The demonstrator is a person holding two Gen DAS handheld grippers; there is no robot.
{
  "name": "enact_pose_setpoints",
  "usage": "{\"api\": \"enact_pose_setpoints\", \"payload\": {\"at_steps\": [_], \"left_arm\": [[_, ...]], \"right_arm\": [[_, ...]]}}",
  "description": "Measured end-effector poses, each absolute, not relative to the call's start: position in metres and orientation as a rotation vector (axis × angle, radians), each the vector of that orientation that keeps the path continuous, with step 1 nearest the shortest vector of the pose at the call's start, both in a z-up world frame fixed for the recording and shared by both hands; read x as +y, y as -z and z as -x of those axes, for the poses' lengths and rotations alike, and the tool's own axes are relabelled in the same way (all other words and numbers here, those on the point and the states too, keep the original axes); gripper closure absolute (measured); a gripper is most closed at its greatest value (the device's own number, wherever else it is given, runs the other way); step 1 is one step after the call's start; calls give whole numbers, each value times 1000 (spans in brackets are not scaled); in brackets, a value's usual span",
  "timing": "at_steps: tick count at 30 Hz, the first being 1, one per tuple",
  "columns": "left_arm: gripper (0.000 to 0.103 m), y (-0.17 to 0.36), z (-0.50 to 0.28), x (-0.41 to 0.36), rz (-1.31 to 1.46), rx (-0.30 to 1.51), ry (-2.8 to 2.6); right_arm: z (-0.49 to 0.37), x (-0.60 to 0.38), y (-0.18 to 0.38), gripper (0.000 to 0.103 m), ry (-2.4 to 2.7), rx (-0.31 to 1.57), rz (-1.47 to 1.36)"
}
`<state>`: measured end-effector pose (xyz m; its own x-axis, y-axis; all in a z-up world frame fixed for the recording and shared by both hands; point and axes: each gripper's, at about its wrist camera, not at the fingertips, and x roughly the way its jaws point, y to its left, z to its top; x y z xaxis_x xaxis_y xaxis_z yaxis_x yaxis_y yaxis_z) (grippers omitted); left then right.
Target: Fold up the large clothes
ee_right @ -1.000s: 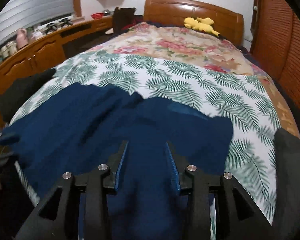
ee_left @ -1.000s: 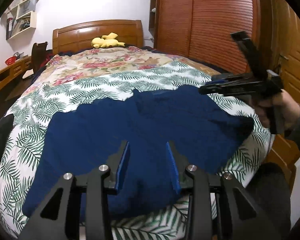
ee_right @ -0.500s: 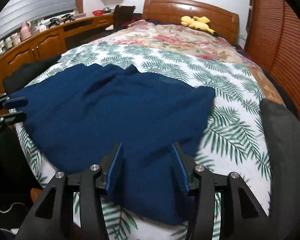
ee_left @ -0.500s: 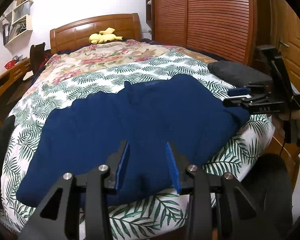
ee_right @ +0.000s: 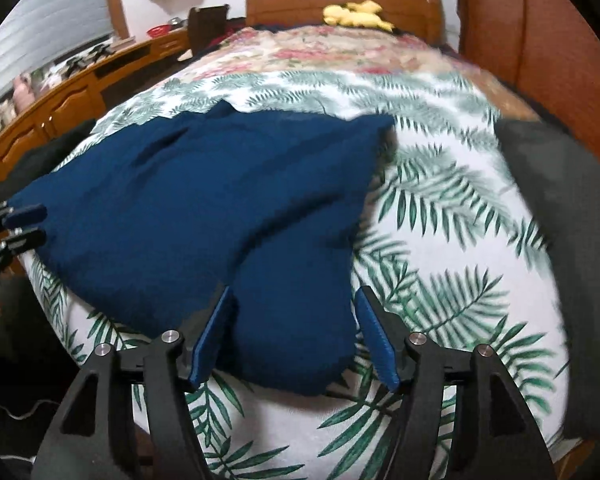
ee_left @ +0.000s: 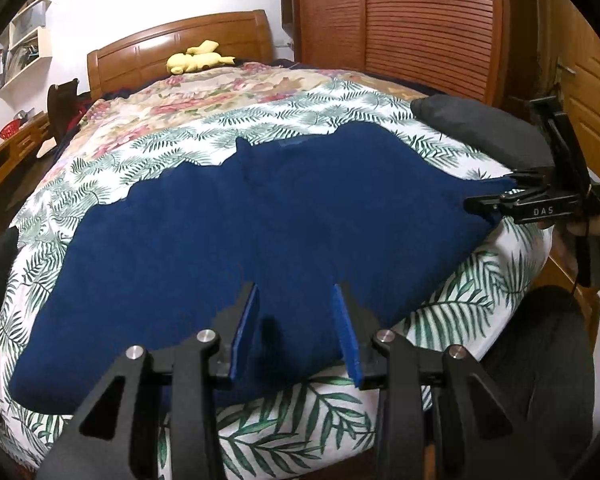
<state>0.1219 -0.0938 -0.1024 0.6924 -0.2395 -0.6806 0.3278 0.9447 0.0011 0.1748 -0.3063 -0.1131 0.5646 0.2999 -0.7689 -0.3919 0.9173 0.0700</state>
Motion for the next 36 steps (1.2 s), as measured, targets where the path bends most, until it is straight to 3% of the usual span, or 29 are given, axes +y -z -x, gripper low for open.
{"api": "enact_pose_setpoints", "payload": {"at_steps": [15, 21, 23, 25, 36], "left_arm": [[66, 115, -121, -69, -79, 747, 333], [66, 106, -116, -58, -64, 720, 326], [66, 103, -115, -52, -59, 712, 320], [66, 99, -114, -46, -49, 700, 312], [66, 80, -104, -1, -5, 643, 251]], "right_arm": [[-186, -304, 127, 33, -435, 943, -40], [-190, -296, 122, 58, -451, 935, -52], [-191, -297, 115, 77, -443, 914, -62], [-190, -300, 106, 84, -458, 888, -92], [-183, -255, 34, 92, -540, 690, -68]]}}
